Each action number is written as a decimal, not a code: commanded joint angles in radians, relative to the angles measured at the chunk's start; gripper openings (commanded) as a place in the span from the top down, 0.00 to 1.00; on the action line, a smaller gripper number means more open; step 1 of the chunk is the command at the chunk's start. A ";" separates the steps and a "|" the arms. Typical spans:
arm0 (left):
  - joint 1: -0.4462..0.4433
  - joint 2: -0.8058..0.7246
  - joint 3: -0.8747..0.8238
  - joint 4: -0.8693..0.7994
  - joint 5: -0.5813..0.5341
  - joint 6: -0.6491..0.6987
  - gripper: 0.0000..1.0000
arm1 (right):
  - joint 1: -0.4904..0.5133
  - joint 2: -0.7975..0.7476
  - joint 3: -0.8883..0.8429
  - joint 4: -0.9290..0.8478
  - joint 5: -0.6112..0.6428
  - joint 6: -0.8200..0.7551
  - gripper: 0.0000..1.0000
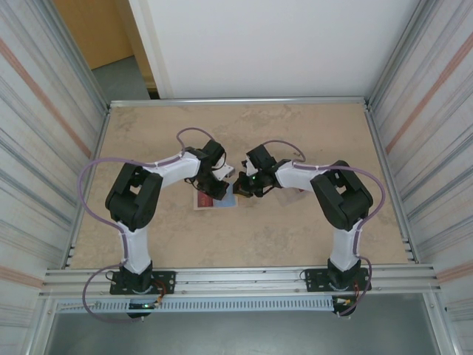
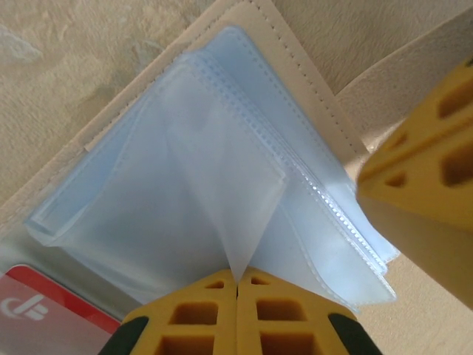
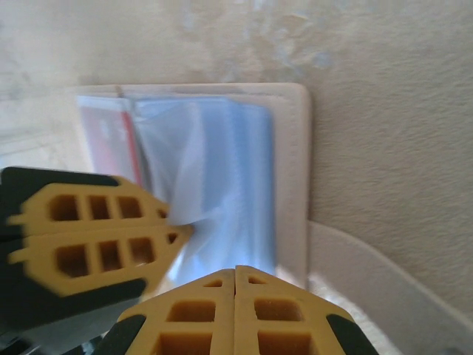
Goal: Put the credit cards into the card holder
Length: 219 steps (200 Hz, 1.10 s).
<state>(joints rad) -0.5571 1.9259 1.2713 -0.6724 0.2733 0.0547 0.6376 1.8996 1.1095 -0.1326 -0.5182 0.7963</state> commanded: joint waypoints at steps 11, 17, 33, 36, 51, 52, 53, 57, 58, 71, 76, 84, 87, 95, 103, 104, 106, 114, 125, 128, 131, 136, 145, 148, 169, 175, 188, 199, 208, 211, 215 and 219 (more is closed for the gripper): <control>0.004 -0.008 -0.026 -0.037 0.013 -0.003 0.95 | 0.020 -0.073 -0.009 0.014 -0.019 0.041 1.00; 0.005 -0.008 -0.027 -0.036 0.013 -0.002 0.95 | 0.023 -0.078 -0.010 0.016 -0.017 0.042 1.00; 0.006 -0.006 -0.029 -0.033 0.012 0.000 0.95 | 0.024 -0.077 -0.010 0.020 -0.018 0.047 1.00; 0.005 -0.007 -0.030 -0.033 0.012 -0.001 0.95 | 0.026 -0.074 -0.009 0.022 -0.019 0.047 1.00; 0.006 -0.007 -0.028 -0.033 0.015 -0.002 0.95 | 0.029 -0.057 -0.008 0.036 -0.025 0.053 1.00; 0.005 -0.006 -0.028 -0.033 0.016 -0.002 0.95 | 0.029 -0.055 -0.007 0.037 -0.026 0.054 1.00; 0.005 -0.006 -0.027 -0.034 0.016 -0.002 0.95 | 0.029 -0.053 -0.007 0.038 -0.027 0.055 1.00; 0.007 -0.005 -0.027 -0.035 0.017 -0.002 0.95 | 0.032 -0.049 -0.006 0.043 -0.031 0.057 1.00; 0.006 -0.005 -0.028 -0.035 0.017 -0.002 0.95 | 0.032 -0.046 -0.005 0.044 -0.033 0.058 1.00; 0.007 -0.002 -0.025 -0.036 0.016 -0.001 0.95 | 0.036 -0.027 -0.005 0.055 -0.037 0.061 1.00; 0.007 -0.001 -0.025 -0.036 0.016 -0.002 0.95 | 0.038 -0.020 -0.005 0.057 -0.037 0.063 1.00; 0.007 -0.002 -0.026 -0.036 0.016 -0.003 0.95 | 0.040 -0.013 -0.007 0.060 -0.037 0.063 1.00; 0.007 -0.001 -0.026 -0.037 0.017 -0.003 0.95 | 0.040 -0.011 -0.009 0.060 -0.037 0.063 1.00; 0.008 -0.001 -0.025 -0.036 0.016 -0.002 0.95 | 0.039 -0.007 -0.014 0.062 -0.035 0.063 1.00; 0.008 -0.001 -0.026 -0.037 0.017 -0.003 0.95 | 0.039 -0.005 -0.020 0.061 -0.034 0.061 1.00; 0.007 -0.001 -0.025 -0.036 0.017 -0.003 0.95 | 0.039 -0.003 -0.019 0.061 -0.033 0.061 1.00; 0.008 -0.001 -0.025 -0.036 0.017 -0.003 0.95 | 0.038 -0.002 -0.020 0.060 -0.033 0.061 1.00; 0.007 0.001 -0.025 -0.037 0.017 -0.003 0.95 | 0.038 0.000 -0.026 0.061 -0.033 0.062 1.00; 0.007 0.000 -0.025 -0.038 0.018 -0.003 0.95 | 0.037 0.001 -0.036 0.063 -0.031 0.060 1.00; 0.007 0.002 -0.025 -0.038 0.018 -0.003 0.95 | 0.036 0.003 -0.038 0.064 -0.030 0.060 1.00; 0.006 0.003 -0.024 -0.038 0.018 -0.002 0.95 | 0.035 0.004 -0.042 0.065 -0.028 0.060 1.00; 0.007 0.003 -0.024 -0.038 0.018 -0.002 0.95 | 0.036 0.005 -0.045 0.068 -0.029 0.060 1.00; 0.008 0.006 -0.023 -0.039 0.018 -0.002 0.95 | 0.035 0.006 -0.052 0.075 -0.030 0.063 1.00; 0.008 0.005 -0.023 -0.039 0.016 -0.003 0.95 | 0.035 0.006 -0.053 0.077 -0.031 0.063 1.00; 0.008 0.008 -0.021 -0.041 0.017 -0.002 0.95 | 0.035 0.013 -0.065 0.090 -0.031 0.068 1.00; 0.008 0.010 -0.021 -0.041 0.018 -0.003 0.95 | 0.036 0.013 -0.069 0.096 -0.033 0.071 1.00; 0.008 0.010 -0.019 -0.043 0.019 -0.004 0.95 | 0.038 0.023 -0.069 0.108 -0.039 0.078 1.00; 0.008 0.010 -0.019 -0.042 0.019 -0.004 0.95 | 0.040 0.028 -0.066 0.114 -0.041 0.079 1.00; 0.007 0.009 -0.019 -0.042 0.019 -0.004 0.95 | 0.041 0.034 -0.062 0.114 -0.041 0.078 1.00; 0.007 0.009 -0.020 -0.042 0.020 -0.003 0.95 | 0.042 0.036 -0.060 0.114 -0.041 0.078 1.00; 0.007 0.009 -0.019 -0.042 0.021 -0.004 0.95 | 0.042 0.039 -0.057 0.115 -0.041 0.079 1.00; 0.008 0.009 -0.018 -0.042 0.020 -0.004 0.95 | 0.041 0.041 -0.056 0.116 -0.041 0.079 1.00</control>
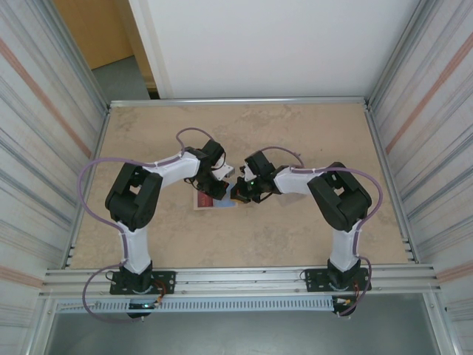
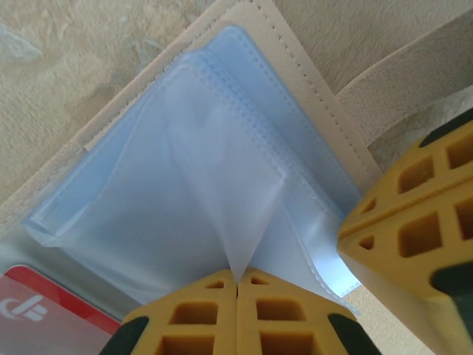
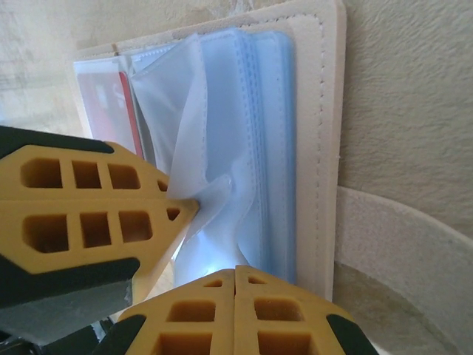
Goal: Put the credit cards into the card holder
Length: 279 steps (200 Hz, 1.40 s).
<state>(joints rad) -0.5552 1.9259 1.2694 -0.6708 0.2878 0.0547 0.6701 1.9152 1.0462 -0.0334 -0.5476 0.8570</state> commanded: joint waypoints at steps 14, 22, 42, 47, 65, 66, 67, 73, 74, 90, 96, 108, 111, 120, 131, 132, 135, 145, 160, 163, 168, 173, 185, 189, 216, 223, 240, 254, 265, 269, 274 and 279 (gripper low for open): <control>0.006 0.009 -0.020 -0.044 0.009 -0.003 0.95 | 0.009 0.039 0.017 0.017 -0.012 0.020 1.00; 0.006 0.009 -0.020 -0.044 0.010 -0.003 0.95 | 0.009 0.043 0.020 0.016 -0.014 0.019 1.00; 0.006 0.006 -0.019 -0.045 0.009 -0.004 0.95 | 0.007 0.041 0.024 0.018 -0.012 0.021 1.00; 0.005 0.005 -0.019 -0.044 0.009 -0.004 0.95 | 0.006 0.038 0.023 0.018 -0.012 0.021 1.00; 0.007 0.004 -0.022 -0.042 0.010 -0.003 0.95 | 0.004 0.020 0.013 0.031 -0.013 0.030 0.99; 0.006 0.004 -0.022 -0.042 0.010 -0.004 0.95 | 0.003 0.019 0.012 0.033 -0.013 0.032 0.99; 0.007 0.003 -0.022 -0.042 0.009 -0.003 0.95 | 0.002 0.017 0.011 0.035 -0.014 0.033 0.98; 0.006 0.002 -0.023 -0.042 0.009 -0.004 0.95 | 0.000 0.011 0.001 0.050 -0.016 0.044 0.97; 0.006 0.003 -0.023 -0.043 0.010 -0.003 0.95 | 0.000 0.009 0.000 0.053 -0.015 0.045 0.96; 0.009 -0.001 -0.023 -0.041 0.012 -0.005 0.95 | -0.007 -0.002 -0.021 0.090 -0.020 0.074 0.95; 0.009 -0.001 -0.023 -0.041 0.012 -0.006 0.95 | -0.007 -0.002 -0.022 0.092 -0.018 0.077 0.95; 0.009 -0.002 -0.024 -0.041 0.016 -0.006 0.95 | -0.004 0.005 -0.018 0.095 -0.017 0.081 0.94; 0.010 -0.002 -0.024 -0.041 0.016 -0.007 0.95 | -0.003 0.007 -0.017 0.098 -0.019 0.082 0.94; 0.010 -0.002 -0.022 -0.041 0.017 -0.006 0.95 | -0.004 0.014 -0.018 0.106 -0.023 0.090 0.93; 0.011 -0.003 -0.024 -0.041 0.019 -0.009 0.94 | -0.004 0.019 -0.024 0.124 -0.028 0.102 0.92; 0.011 -0.002 -0.024 -0.041 0.019 -0.009 0.94 | -0.004 0.019 -0.023 0.126 -0.028 0.103 0.92; 0.012 -0.004 -0.024 -0.041 0.019 -0.009 0.94 | -0.003 0.018 -0.025 0.131 -0.027 0.106 0.92; 0.014 -0.003 -0.024 -0.041 0.020 -0.008 0.94 | -0.006 0.011 -0.036 0.147 -0.027 0.118 0.91; 0.015 -0.005 -0.027 -0.040 0.022 -0.008 0.94 | -0.012 -0.001 -0.054 0.178 -0.029 0.141 0.87; 0.015 -0.005 -0.028 -0.039 0.022 -0.009 0.94 | -0.013 -0.003 -0.058 0.185 -0.029 0.145 0.86; 0.016 -0.005 -0.027 -0.038 0.022 -0.007 0.94 | -0.016 -0.010 -0.066 0.198 -0.031 0.157 0.85; 0.016 -0.006 -0.028 -0.038 0.022 -0.008 0.94 | -0.019 -0.015 -0.075 0.214 -0.034 0.171 0.85; 0.016 -0.006 -0.028 -0.038 0.022 -0.008 0.94 | -0.025 -0.030 -0.102 0.267 -0.038 0.209 0.84; 0.016 -0.006 -0.027 -0.038 0.022 -0.008 0.94 | -0.027 -0.035 -0.109 0.282 -0.038 0.219 0.84; 0.018 -0.005 -0.027 -0.039 0.022 -0.008 0.94 | -0.030 -0.053 -0.129 0.334 -0.039 0.267 0.84; 0.018 -0.005 -0.027 -0.039 0.023 -0.008 0.94 | -0.031 -0.052 -0.128 0.338 -0.040 0.270 0.83; 0.017 -0.005 -0.028 -0.039 0.024 -0.009 0.94 | -0.031 -0.046 -0.129 0.348 -0.038 0.283 0.83; 0.018 -0.004 -0.027 -0.039 0.023 -0.009 0.94 | -0.030 -0.040 -0.130 0.367 -0.038 0.298 0.82; 0.017 -0.004 -0.027 -0.039 0.023 -0.009 0.94 | -0.027 -0.032 -0.126 0.375 -0.037 0.304 0.82; 0.018 -0.003 -0.027 -0.039 0.023 -0.009 0.94 | -0.026 -0.030 -0.123 0.376 -0.039 0.304 0.82; 0.018 -0.004 -0.027 -0.039 0.024 -0.009 0.94 | -0.022 -0.025 -0.119 0.377 -0.040 0.304 0.82; 0.018 -0.002 -0.027 -0.039 0.023 -0.008 0.94 | -0.020 -0.020 -0.112 0.376 -0.041 0.304 0.82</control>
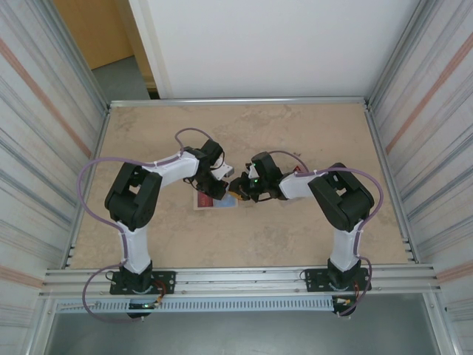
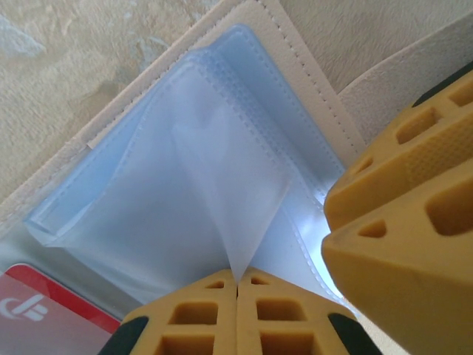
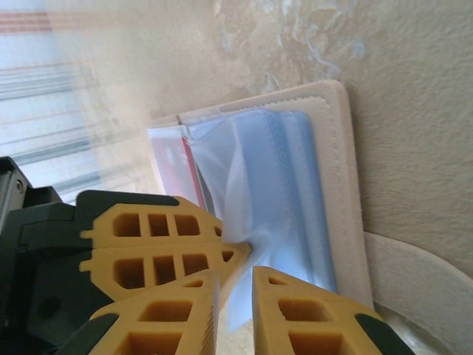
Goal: Put the credit cards into the card holder
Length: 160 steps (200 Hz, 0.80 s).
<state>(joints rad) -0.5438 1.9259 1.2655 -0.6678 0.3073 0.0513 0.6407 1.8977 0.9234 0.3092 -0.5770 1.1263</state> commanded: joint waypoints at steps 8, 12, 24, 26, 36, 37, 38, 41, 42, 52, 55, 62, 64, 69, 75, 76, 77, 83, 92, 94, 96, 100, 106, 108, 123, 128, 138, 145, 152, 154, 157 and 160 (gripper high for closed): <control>0.007 -0.002 -0.023 -0.042 0.004 -0.005 0.94 | 0.012 0.008 0.020 0.029 -0.016 0.035 0.82; 0.006 -0.001 -0.023 -0.042 0.004 -0.005 0.94 | 0.014 0.013 0.023 0.029 -0.017 0.035 0.82; 0.006 0.001 -0.020 -0.044 0.006 -0.005 0.94 | 0.017 0.027 0.030 0.028 -0.018 0.035 0.82; 0.006 0.001 -0.020 -0.044 0.006 -0.005 0.94 | 0.017 0.028 0.029 0.029 -0.017 0.035 0.82; 0.007 0.001 -0.018 -0.046 0.006 -0.005 0.94 | 0.019 0.035 0.029 0.029 -0.015 0.035 0.82; 0.007 0.001 -0.018 -0.047 0.006 -0.005 0.94 | 0.018 0.036 0.029 0.028 -0.015 0.035 0.82; 0.006 0.001 -0.018 -0.046 0.006 -0.005 0.94 | 0.018 0.037 0.029 0.028 -0.015 0.035 0.82; 0.006 0.001 -0.018 -0.046 0.006 -0.005 0.94 | 0.018 0.038 0.030 0.029 -0.015 0.035 0.82; 0.006 0.001 -0.018 -0.046 0.006 -0.004 0.94 | 0.018 0.039 0.029 0.029 -0.015 0.035 0.82; 0.007 -0.001 -0.019 -0.046 0.006 -0.004 0.94 | 0.020 0.038 0.028 0.023 -0.013 0.035 0.82; 0.006 -0.001 -0.020 -0.046 0.006 -0.005 0.94 | 0.020 0.037 0.028 0.020 -0.012 0.035 0.81; 0.006 -0.001 -0.022 -0.043 0.006 -0.005 0.94 | 0.021 0.033 0.026 0.012 -0.009 0.035 0.81; 0.007 -0.001 -0.023 -0.044 0.006 -0.004 0.94 | 0.021 0.032 0.025 0.010 -0.008 0.035 0.81; 0.007 -0.001 -0.024 -0.043 0.006 -0.004 0.94 | 0.023 0.028 0.025 0.003 -0.007 0.035 0.81; 0.006 -0.002 -0.025 -0.042 0.006 -0.005 0.94 | 0.024 0.021 0.025 -0.004 -0.004 0.035 0.80; 0.006 -0.002 -0.025 -0.042 0.006 -0.005 0.94 | 0.024 0.020 0.024 -0.006 -0.004 0.035 0.80; 0.006 -0.001 -0.024 -0.042 0.006 -0.004 0.94 | 0.025 0.020 0.023 -0.006 -0.003 0.035 0.80; 0.006 -0.001 -0.023 -0.042 0.005 -0.005 0.94 | 0.027 0.012 0.022 -0.013 0.000 0.035 0.80; 0.006 0.000 -0.021 -0.043 0.006 -0.005 0.94 | 0.033 0.002 0.022 -0.029 0.006 0.031 0.79; 0.006 0.000 -0.021 -0.044 0.006 -0.005 0.94 | 0.034 -0.001 0.023 -0.034 0.008 0.030 0.80; 0.005 0.001 -0.021 -0.044 0.005 -0.005 0.94 | 0.035 -0.002 0.023 -0.036 0.009 0.027 0.79; 0.006 0.001 -0.021 -0.044 0.006 -0.005 0.94 | 0.037 -0.004 0.022 -0.043 0.013 0.024 0.80; 0.006 0.001 -0.019 -0.044 0.006 -0.004 0.94 | 0.040 -0.006 0.021 -0.048 0.015 0.021 0.80; 0.005 0.003 -0.020 -0.044 0.007 -0.004 0.94 | 0.040 -0.006 0.021 -0.050 0.015 0.021 0.80; 0.006 0.003 -0.020 -0.044 0.009 -0.005 0.94 | 0.044 0.001 0.017 -0.046 0.013 0.023 0.80; 0.007 0.002 -0.020 -0.044 0.009 -0.005 0.94 | 0.046 0.003 0.015 -0.044 0.013 0.023 0.81; 0.006 0.002 -0.019 -0.044 0.010 -0.006 0.94 | 0.049 0.008 0.012 -0.032 0.013 0.029 0.81; 0.006 0.001 -0.020 -0.044 0.009 -0.006 0.94 | 0.052 0.012 0.012 -0.025 0.012 0.032 0.82; 0.006 0.000 -0.020 -0.044 0.009 -0.006 0.94 | 0.056 0.014 0.015 -0.023 0.009 0.033 0.82; 0.006 -0.001 -0.020 -0.044 0.009 -0.006 0.94 | 0.057 0.016 0.017 -0.023 0.008 0.033 0.82; 0.007 -0.001 -0.022 -0.044 0.010 -0.005 0.94 | 0.058 0.016 0.019 -0.024 0.007 0.033 0.82; 0.006 -0.001 -0.022 -0.044 0.009 -0.005 0.94 | 0.059 0.018 0.020 -0.024 0.006 0.032 0.82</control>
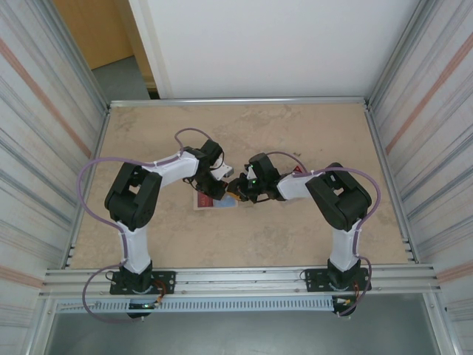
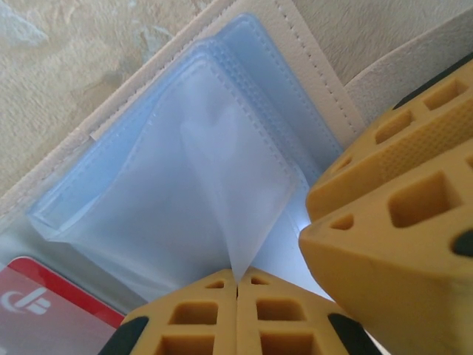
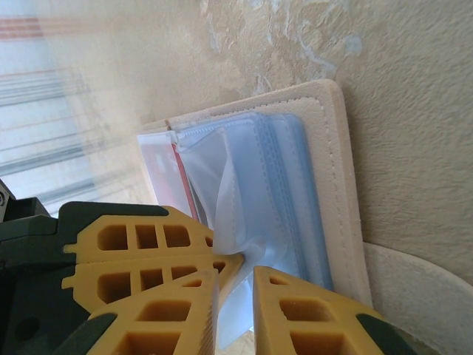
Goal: Put the credit cards into the card holder
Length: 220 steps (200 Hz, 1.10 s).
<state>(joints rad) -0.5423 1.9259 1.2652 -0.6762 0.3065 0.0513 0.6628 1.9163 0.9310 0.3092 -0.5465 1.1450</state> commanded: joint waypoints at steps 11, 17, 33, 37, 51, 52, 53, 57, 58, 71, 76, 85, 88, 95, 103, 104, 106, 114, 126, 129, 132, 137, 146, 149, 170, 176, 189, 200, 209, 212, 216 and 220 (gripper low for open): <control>0.004 0.000 -0.022 -0.036 0.010 -0.006 0.94 | 0.039 0.000 0.017 -0.024 -0.025 0.013 0.83; 0.005 -0.001 -0.021 -0.036 0.010 -0.005 0.94 | 0.041 0.001 0.019 -0.025 -0.025 0.013 0.83; 0.005 -0.002 -0.021 -0.036 0.010 -0.006 0.94 | 0.041 0.004 0.020 -0.027 -0.027 0.012 0.85; 0.005 -0.001 -0.020 -0.036 0.010 -0.005 0.94 | 0.041 0.006 0.020 -0.028 -0.027 0.012 0.85; 0.004 -0.004 -0.019 -0.036 0.011 -0.007 0.94 | 0.041 0.009 0.019 -0.029 -0.027 0.014 0.85; 0.004 -0.004 -0.020 -0.036 0.011 -0.007 0.94 | 0.041 0.009 0.019 -0.029 -0.027 0.014 0.85; 0.004 -0.004 -0.021 -0.036 0.010 -0.007 0.94 | 0.041 0.009 0.019 -0.028 -0.028 0.015 0.85; 0.004 -0.004 -0.021 -0.036 0.010 -0.006 0.94 | 0.041 0.010 0.017 -0.027 -0.029 0.016 0.85; 0.004 -0.005 -0.021 -0.036 0.010 -0.006 0.94 | 0.041 0.009 0.017 -0.026 -0.029 0.016 0.85; 0.004 -0.005 -0.023 -0.034 0.009 -0.007 0.94 | 0.044 0.002 0.008 -0.025 -0.025 0.016 0.84; 0.005 -0.005 -0.023 -0.034 0.009 -0.007 0.94 | 0.046 -0.003 0.003 -0.025 -0.022 0.016 0.84; 0.004 -0.005 -0.024 -0.034 0.009 -0.005 0.94 | 0.048 -0.013 -0.007 -0.019 -0.019 0.016 0.84; 0.005 -0.005 -0.024 -0.034 0.009 -0.007 0.94 | 0.049 -0.015 -0.008 -0.016 -0.019 0.016 0.84; 0.004 -0.003 -0.024 -0.034 0.010 -0.007 0.94 | 0.054 -0.023 -0.013 -0.012 -0.017 0.016 0.83; 0.005 -0.002 -0.023 -0.034 0.012 -0.006 0.95 | 0.058 -0.031 -0.022 -0.010 -0.013 0.016 0.82; 0.005 0.000 -0.023 -0.034 0.012 -0.007 0.95 | 0.058 -0.032 -0.022 -0.009 -0.012 0.016 0.82; 0.005 -0.001 -0.023 -0.034 0.012 -0.007 0.95 | 0.059 -0.032 -0.024 -0.007 -0.011 0.016 0.82; 0.004 0.002 -0.021 -0.035 0.017 -0.008 0.96 | 0.061 -0.035 -0.029 0.001 -0.010 0.046 0.81; 0.005 0.006 -0.017 -0.037 0.024 -0.012 0.98 | 0.062 -0.035 -0.039 0.024 -0.014 0.060 0.80; 0.005 0.007 -0.017 -0.037 0.027 -0.012 0.99 | 0.061 -0.034 -0.041 0.031 -0.014 0.064 0.79; 0.004 0.008 -0.015 -0.038 0.029 -0.012 1.00 | 0.061 -0.032 -0.043 0.040 -0.016 0.067 0.79; 0.005 0.010 -0.013 -0.039 0.033 -0.014 1.00 | 0.059 -0.032 -0.046 0.049 -0.019 0.072 0.79; 0.004 0.012 -0.012 -0.041 0.038 -0.015 1.00 | 0.059 -0.029 -0.050 0.064 -0.021 0.079 0.79; 0.004 0.013 -0.012 -0.042 0.040 -0.015 1.00 | 0.058 -0.029 -0.051 0.067 -0.023 0.082 0.79; 0.006 0.017 -0.011 -0.044 0.054 -0.020 1.00 | 0.057 -0.041 -0.057 0.074 -0.024 0.085 0.80; 0.007 0.016 -0.012 -0.043 0.057 -0.020 1.00 | 0.055 -0.048 -0.060 0.074 -0.025 0.085 0.80; 0.008 0.017 -0.013 -0.042 0.054 -0.019 1.00 | 0.053 -0.064 -0.066 0.072 -0.022 0.079 0.80; 0.012 0.018 -0.013 -0.040 0.056 -0.020 1.00 | 0.052 -0.078 -0.073 0.069 -0.021 0.075 0.80; 0.017 0.018 -0.014 -0.040 0.059 -0.023 1.00 | 0.055 -0.086 -0.077 0.067 -0.017 0.073 0.79; 0.018 0.018 -0.014 -0.040 0.059 -0.023 1.00 | 0.054 -0.088 -0.079 0.066 -0.017 0.072 0.79; 0.020 0.018 -0.015 -0.040 0.060 -0.024 1.00 | 0.056 -0.091 -0.082 0.067 -0.015 0.072 0.78; 0.021 0.018 -0.015 -0.040 0.063 -0.026 1.00 | 0.056 -0.094 -0.086 0.068 -0.014 0.071 0.77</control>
<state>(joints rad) -0.5354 1.9263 1.2629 -0.7143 0.3424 0.0471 0.6899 1.8782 0.8658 0.3744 -0.5171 1.2057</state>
